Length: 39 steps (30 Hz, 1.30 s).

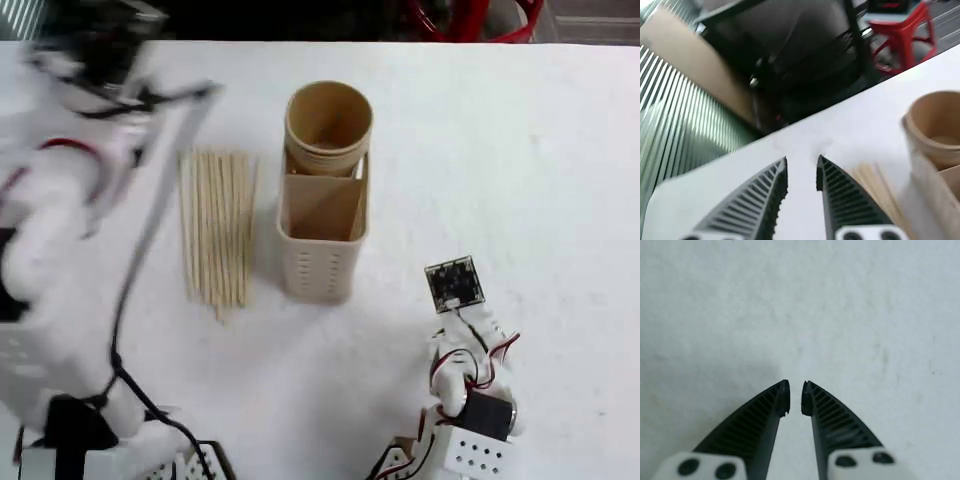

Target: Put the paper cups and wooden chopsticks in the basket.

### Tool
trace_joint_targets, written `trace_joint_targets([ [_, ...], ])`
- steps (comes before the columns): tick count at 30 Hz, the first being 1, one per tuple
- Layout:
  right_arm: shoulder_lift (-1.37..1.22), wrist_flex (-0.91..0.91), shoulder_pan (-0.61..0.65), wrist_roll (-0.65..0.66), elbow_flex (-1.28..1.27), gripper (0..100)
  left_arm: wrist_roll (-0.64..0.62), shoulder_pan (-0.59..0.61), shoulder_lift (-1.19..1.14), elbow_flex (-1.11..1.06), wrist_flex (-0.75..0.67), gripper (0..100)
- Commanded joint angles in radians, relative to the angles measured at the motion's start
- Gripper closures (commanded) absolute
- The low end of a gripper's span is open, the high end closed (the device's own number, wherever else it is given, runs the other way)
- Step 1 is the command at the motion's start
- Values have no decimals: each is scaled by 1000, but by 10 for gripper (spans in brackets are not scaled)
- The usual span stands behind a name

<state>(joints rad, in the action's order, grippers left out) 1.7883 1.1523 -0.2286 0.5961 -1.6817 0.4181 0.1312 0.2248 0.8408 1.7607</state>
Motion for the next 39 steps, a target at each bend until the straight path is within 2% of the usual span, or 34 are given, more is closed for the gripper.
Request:
trace_joint_targets([
  [1, 5, 4, -4, 5, -9, 942, 6, 211, -12, -296, -5, 880],
  [4, 5, 4, -4, 5, -9, 942, 8, 263, -41, -621, -114, 882],
  [8, 5, 4, -4, 5, -9, 942, -5, 260, -71, -984, -331, 885],
  [12, 5, 4, -4, 5, -9, 942, -196, 266, -73, -1160, -535, 930],
  [15, 5, 4, -4, 5, -9, 942, -270, 211, -81, -1189, -609, 924],
  [20, 5, 4, -4, 5, -9, 942, -350, 54, -82, -1185, -623, 878],
  [23, 5, 4, -4, 5, -9, 942, -361, -30, -82, -1194, -671, 873],
  [27, 5, 4, -4, 5, -9, 942, -359, -77, -96, -1218, -720, 872],
  [32, 5, 4, -4, 5, -9, 942, -367, -73, -194, -1309, -875, 872],
  [36, 5, 4, -4, 5, -9, 942, -422, -19, -108, -1178, -775, 872],
  [39, 5, 4, -4, 5, -9, 942, -425, -42, -5, -1014, -704, 872],
])
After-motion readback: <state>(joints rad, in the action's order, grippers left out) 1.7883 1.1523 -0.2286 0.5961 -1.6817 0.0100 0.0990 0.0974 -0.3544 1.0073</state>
